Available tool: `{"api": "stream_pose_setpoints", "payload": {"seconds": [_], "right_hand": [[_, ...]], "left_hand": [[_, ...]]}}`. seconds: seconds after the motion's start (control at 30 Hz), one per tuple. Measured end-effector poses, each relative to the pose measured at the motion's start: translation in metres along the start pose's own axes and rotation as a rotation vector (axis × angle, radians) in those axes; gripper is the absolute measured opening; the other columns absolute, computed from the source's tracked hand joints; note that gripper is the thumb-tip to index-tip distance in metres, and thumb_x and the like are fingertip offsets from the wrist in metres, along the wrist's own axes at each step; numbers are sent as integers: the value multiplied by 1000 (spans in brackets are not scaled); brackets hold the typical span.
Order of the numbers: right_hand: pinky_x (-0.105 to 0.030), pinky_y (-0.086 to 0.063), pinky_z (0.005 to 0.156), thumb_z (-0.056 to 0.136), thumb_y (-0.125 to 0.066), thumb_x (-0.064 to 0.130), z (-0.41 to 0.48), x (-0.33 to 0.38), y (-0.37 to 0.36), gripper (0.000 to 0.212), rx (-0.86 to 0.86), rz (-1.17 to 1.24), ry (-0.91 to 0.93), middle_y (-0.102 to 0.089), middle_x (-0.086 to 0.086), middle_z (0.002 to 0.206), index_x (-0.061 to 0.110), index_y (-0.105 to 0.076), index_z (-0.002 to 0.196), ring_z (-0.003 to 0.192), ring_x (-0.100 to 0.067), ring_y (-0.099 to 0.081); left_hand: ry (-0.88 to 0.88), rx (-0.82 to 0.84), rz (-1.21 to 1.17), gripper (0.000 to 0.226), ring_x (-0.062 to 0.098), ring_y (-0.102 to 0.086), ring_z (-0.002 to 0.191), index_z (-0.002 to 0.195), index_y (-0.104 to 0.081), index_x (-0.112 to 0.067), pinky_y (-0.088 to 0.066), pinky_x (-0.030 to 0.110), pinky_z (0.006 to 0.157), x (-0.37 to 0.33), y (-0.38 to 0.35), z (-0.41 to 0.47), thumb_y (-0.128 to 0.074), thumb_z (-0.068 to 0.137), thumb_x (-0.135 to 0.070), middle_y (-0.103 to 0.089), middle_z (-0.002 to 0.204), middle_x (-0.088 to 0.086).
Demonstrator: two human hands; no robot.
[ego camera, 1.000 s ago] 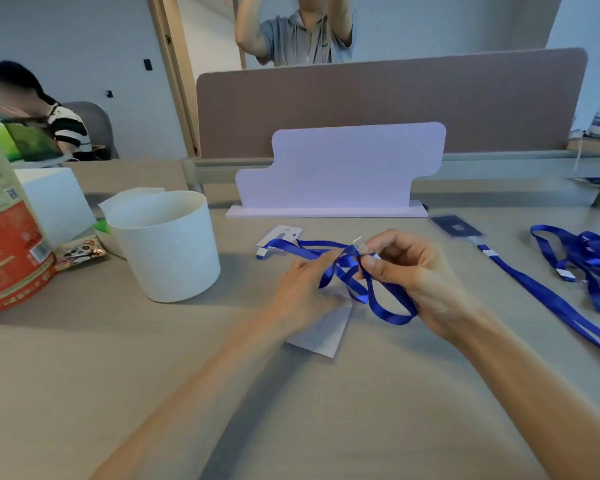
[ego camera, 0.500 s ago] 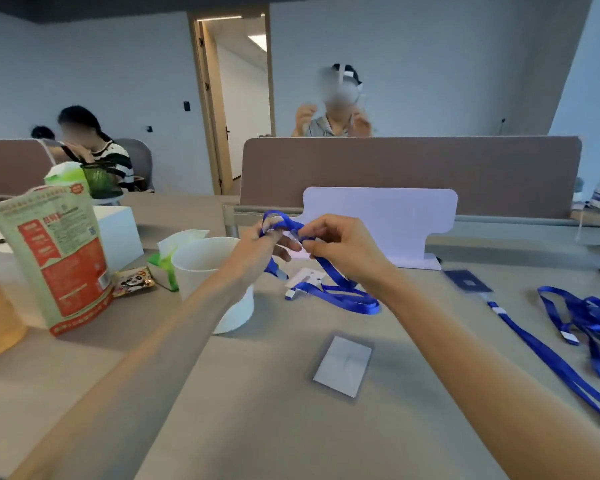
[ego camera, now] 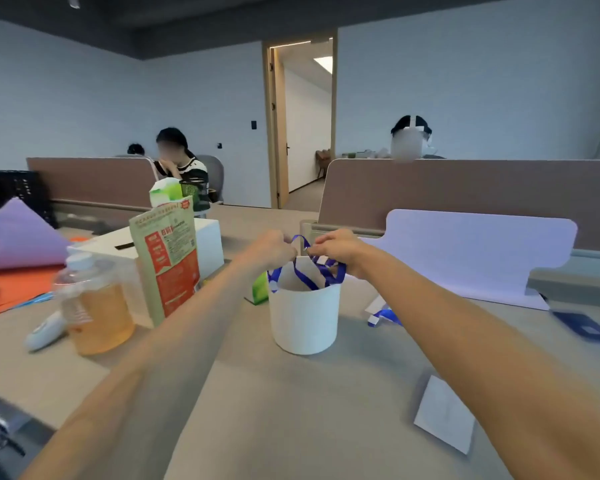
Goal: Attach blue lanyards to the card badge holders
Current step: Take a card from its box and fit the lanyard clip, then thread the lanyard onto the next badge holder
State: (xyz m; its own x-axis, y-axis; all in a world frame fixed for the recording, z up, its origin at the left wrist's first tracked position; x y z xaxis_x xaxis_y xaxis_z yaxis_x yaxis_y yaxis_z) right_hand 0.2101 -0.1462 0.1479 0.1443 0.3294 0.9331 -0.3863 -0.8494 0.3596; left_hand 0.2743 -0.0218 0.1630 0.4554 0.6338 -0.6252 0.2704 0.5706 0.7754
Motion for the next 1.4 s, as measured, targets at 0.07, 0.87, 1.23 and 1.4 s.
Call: {"api": "stream_pose_setpoints", "payload": {"seconds": [0.07,0.87,1.23,1.4], "right_hand": [[-31,-47,54,88,-64,3,2,1,9,27,-24,-24,5,-56,-14,91,-3,-61,113,72,-21,-51],[-28,-52,90,92,-56,11,-204,-102,203,22,-696,-24,235,-68,6,104,15,-64,112,96,-8,-64],[-29,-52,89,90,-57,9,-322,-231,352,26,-938,-20,-28,-69,4,102,16,-64,114,96,-11,-65],[-30,-47,81,85,-63,15,-359,-292,418,29,-957,-227,-339,-63,0,110,15,-64,114,98,-19,-61]], "left_hand": [[6,49,15,46,26,-59,107,130,-48,-13,-49,35,92,8,-4,3,-63,88,-24,-62,118,8],[-404,70,-569,27,17,-63,92,102,-61,-19,-50,27,82,-159,-191,-126,-40,93,-4,-69,94,-4],[-563,429,-491,24,13,-61,98,105,-65,-21,-44,22,82,-300,-364,-182,-46,93,-11,-69,104,-4],[-655,525,-303,26,14,-58,101,106,-66,-17,-40,20,82,-351,-427,-195,-44,95,-10,-65,107,-2]]}}
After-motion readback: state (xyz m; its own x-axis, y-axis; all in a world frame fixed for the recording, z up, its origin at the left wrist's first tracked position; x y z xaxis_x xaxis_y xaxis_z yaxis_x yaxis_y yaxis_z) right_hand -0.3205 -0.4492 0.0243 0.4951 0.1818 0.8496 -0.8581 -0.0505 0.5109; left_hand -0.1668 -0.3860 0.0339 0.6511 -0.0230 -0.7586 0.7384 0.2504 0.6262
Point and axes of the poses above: each hand's wrist, its own z-axis towards the middle knuckle, its own y-axis out of the back of the hand, x = y × z, the point moved 9 cm from there along z, towards the middle knuckle
